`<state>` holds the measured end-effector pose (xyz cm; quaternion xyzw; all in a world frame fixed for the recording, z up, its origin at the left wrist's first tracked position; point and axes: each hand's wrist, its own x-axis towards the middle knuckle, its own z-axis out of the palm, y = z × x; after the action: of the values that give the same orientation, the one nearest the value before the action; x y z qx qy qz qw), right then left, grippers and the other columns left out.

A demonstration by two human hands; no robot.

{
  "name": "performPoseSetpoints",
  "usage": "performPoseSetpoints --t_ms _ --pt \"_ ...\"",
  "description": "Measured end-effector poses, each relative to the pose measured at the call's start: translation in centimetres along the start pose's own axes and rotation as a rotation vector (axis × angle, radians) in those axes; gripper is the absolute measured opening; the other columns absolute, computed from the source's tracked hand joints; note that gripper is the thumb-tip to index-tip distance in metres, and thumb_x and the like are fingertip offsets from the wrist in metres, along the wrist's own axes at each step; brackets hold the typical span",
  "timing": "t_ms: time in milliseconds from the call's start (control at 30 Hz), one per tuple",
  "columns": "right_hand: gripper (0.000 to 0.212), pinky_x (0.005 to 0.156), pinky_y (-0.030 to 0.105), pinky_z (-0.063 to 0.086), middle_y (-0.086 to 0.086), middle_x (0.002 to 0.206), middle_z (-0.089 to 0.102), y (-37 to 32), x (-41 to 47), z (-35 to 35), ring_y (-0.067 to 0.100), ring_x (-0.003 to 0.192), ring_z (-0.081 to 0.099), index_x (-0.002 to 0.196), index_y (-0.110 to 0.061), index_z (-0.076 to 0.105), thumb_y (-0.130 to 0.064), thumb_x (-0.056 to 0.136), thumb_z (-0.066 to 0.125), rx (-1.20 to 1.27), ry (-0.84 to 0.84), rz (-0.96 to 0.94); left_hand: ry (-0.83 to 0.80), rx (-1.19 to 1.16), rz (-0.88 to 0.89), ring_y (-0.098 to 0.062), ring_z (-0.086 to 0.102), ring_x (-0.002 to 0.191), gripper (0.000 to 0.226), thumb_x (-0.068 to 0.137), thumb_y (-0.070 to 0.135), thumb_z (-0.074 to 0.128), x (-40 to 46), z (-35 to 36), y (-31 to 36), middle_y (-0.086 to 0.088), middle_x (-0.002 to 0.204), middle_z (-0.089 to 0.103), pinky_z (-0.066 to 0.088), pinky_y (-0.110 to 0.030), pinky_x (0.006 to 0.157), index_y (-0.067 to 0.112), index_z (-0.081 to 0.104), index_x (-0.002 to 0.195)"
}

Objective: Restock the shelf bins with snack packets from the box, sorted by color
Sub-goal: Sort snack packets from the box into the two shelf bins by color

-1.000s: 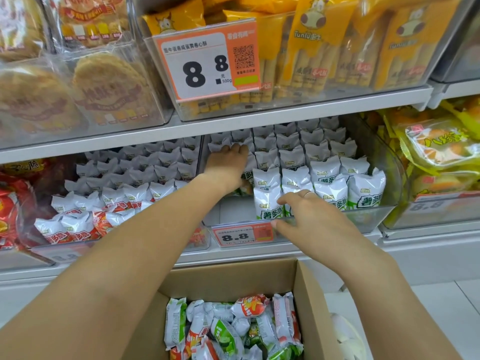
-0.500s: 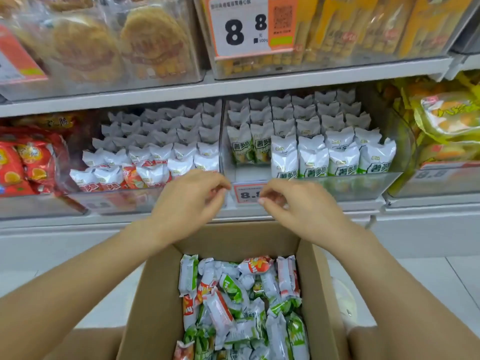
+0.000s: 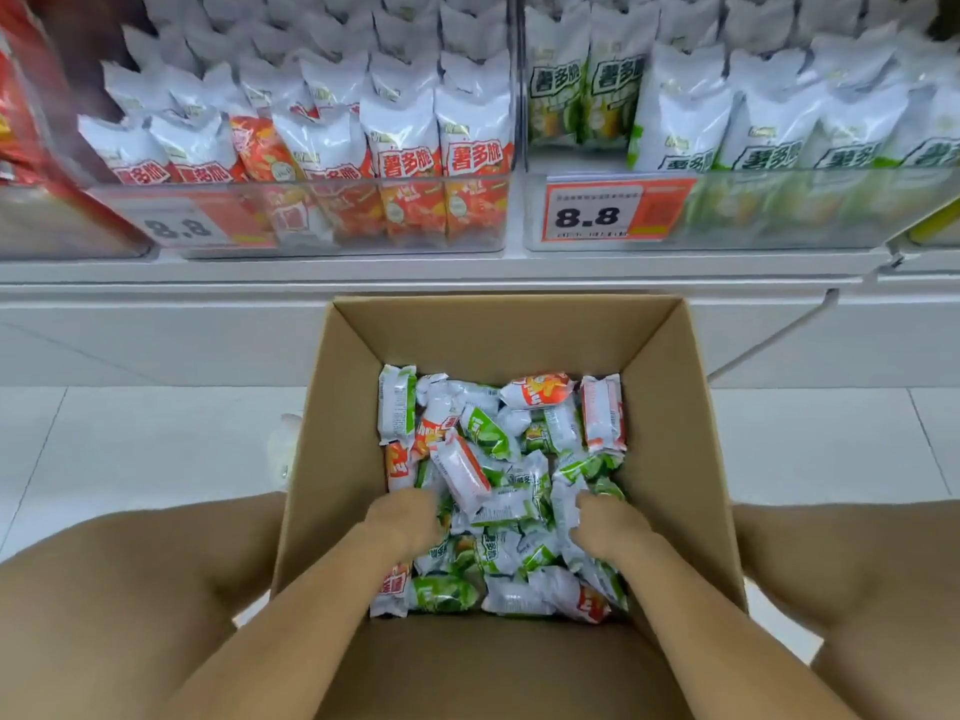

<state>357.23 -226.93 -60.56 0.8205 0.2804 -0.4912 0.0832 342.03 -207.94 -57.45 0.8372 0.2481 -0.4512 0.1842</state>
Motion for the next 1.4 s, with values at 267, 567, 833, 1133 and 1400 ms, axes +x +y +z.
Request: performPoseSetpoints --t_ms 267,567,833,1133,1400 --pt "0.067 0.086 0.039 0.051 0.013 0.125 0.056 -0.2 5.4 3.7 0.031 0.110 0.057 0.150 -0.017 0.018 -0.035 0.093 0.051 0.262 0.133 0.156 0.365 0.166 0.217 -0.028 0.020 0.142 0.074 0.083 -0.001 0.055 5.8 0.9 4.2 -0.010 0.154 0.021 0.019 -0.038 0.116 0.013 0.023 0.148" --pt "0.101 0.085 0.033 0.049 0.016 0.147 0.035 -2.2 7.7 4.4 0.028 0.117 0.055 0.151 -0.012 -0.012 -0.037 0.089 0.064 0.163 0.083 0.254 0.231 0.460 0.147 -0.037 0.009 0.144 0.084 0.086 0.015 0.061 12.6 -1.8 5.6 -0.019 0.156 0.010 0.009 -0.046 0.119 0.005 0.007 0.150" --pt "0.074 0.087 0.032 0.038 -0.004 0.123 0.042 -3.7 4.5 1.4 0.018 0.103 0.047 0.145 -0.027 0.025 -0.018 0.085 0.066 1.324 0.330 0.109 0.468 -0.213 0.200 -0.024 0.060 0.099 0.055 0.091 0.049 0.054 9.4 -3.8 4.6 -0.007 0.103 0.063 0.049 -0.035 0.080 0.020 0.039 0.136" --pt "0.044 0.058 0.030 0.049 0.012 0.084 0.061 -3.7 -3.4 -8.0 0.023 0.066 0.059 0.100 -0.009 0.068 -0.043 0.072 0.069 1.987 -0.047 -0.400 0.321 -1.706 0.101 -0.025 0.063 0.103 0.047 0.083 0.047 0.067 -0.1 -9.1 4.0 -0.010 0.126 0.060 0.052 -0.040 0.085 0.019 0.057 0.120" --pt "0.023 0.054 0.026 0.052 0.007 0.073 0.072 -4.1 -13.9 -14.9 0.020 0.057 0.066 0.085 -0.015 0.069 -0.034 0.087 0.057 1.745 0.099 -0.568 0.273 -1.798 0.513 -0.025 0.059 0.119 0.069 0.082 0.069 0.052 -10.0 -13.6 6.3 -0.008 0.127 0.064 0.040 -0.051 0.106 0.018 0.060 0.128"
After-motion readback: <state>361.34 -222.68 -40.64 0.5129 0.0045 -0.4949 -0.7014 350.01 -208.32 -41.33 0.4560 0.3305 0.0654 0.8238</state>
